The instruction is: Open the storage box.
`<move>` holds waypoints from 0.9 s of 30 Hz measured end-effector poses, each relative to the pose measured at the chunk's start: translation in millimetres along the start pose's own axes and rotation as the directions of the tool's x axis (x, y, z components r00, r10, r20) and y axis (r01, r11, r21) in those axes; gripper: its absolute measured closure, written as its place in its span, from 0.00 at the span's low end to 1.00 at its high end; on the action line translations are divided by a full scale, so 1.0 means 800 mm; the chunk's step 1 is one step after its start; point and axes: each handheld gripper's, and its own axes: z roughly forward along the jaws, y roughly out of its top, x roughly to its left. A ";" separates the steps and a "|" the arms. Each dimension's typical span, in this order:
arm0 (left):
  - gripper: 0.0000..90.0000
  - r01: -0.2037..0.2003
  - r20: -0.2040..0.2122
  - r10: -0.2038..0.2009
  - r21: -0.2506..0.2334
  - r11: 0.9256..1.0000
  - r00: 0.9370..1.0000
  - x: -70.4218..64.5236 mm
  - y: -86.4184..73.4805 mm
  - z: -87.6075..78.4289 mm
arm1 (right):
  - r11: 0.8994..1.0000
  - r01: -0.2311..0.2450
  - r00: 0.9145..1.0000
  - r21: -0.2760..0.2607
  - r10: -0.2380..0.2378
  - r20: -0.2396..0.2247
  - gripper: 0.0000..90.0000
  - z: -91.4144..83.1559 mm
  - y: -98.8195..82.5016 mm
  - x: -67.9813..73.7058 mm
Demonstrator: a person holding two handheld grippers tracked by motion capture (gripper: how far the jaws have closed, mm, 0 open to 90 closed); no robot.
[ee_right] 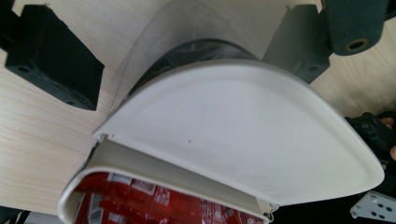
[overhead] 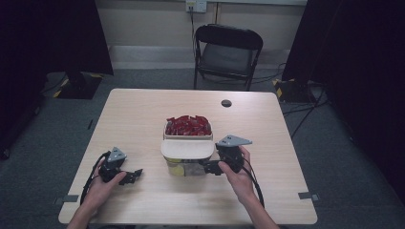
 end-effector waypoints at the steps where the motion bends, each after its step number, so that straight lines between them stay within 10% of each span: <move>1: 0.09 0.000 0.000 0.000 0.000 1.000 1.000 0.000 0.000 0.000 | 1.000 0.004 1.000 0.000 -0.004 -0.002 0.15 0.000 0.002 0.000; 27: 0.09 0.000 0.000 0.000 0.000 1.000 1.000 0.000 0.000 0.000 | 1.000 -0.004 1.000 -0.020 0.004 0.005 0.15 0.008 0.030 -0.018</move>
